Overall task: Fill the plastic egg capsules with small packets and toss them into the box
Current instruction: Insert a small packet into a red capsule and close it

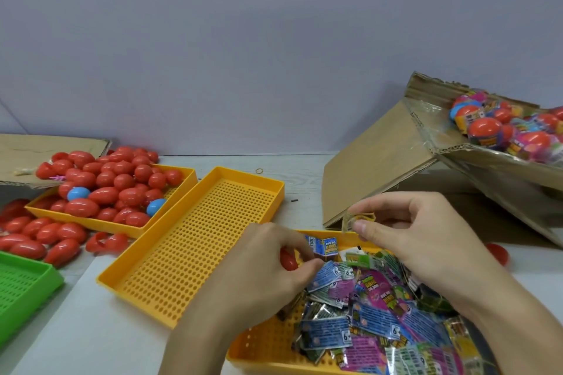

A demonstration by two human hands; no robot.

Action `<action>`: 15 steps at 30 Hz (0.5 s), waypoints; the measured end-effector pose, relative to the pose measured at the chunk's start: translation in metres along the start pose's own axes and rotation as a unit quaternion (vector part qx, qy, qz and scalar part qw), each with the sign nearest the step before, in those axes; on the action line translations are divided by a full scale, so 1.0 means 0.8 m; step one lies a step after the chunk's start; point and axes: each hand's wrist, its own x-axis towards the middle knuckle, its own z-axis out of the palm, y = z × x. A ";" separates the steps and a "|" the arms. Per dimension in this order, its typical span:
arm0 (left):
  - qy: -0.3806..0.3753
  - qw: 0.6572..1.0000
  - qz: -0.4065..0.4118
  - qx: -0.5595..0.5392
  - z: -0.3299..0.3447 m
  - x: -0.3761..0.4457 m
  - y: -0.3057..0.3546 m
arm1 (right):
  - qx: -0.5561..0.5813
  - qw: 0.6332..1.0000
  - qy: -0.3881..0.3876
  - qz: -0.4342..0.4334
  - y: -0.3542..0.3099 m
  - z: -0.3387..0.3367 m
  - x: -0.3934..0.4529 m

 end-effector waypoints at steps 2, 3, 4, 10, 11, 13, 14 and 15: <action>0.032 0.999 0.009 -0.039 0.001 0.001 0.003 | 0.002 1.000 -0.012 -0.007 -0.001 0.000 -0.001; 0.054 0.995 0.015 -0.077 0.002 0.003 0.005 | -0.001 1.000 -0.020 -0.011 -0.003 0.001 -0.002; 0.076 0.991 0.020 -0.113 0.003 0.004 0.008 | -0.010 0.999 -0.028 -0.018 -0.004 0.003 -0.002; 0.082 0.983 0.009 -0.163 0.007 0.008 0.015 | -0.042 0.995 -0.072 -0.049 -0.005 0.018 -0.006; 0.084 0.983 0.006 -0.165 0.007 0.008 0.015 | -0.034 0.996 -0.066 -0.051 -0.005 0.019 -0.006; 0.100 0.978 0.003 -0.182 0.007 0.009 0.013 | -0.011 0.997 -0.052 -0.055 -0.005 0.019 -0.005; 0.109 0.974 0.001 -0.198 0.006 0.009 0.013 | 0.002 0.997 -0.048 -0.057 -0.005 0.019 -0.004; 0.116 0.969 -0.002 -0.218 0.006 0.010 0.014 | 0.013 0.997 -0.045 -0.057 -0.005 0.018 -0.004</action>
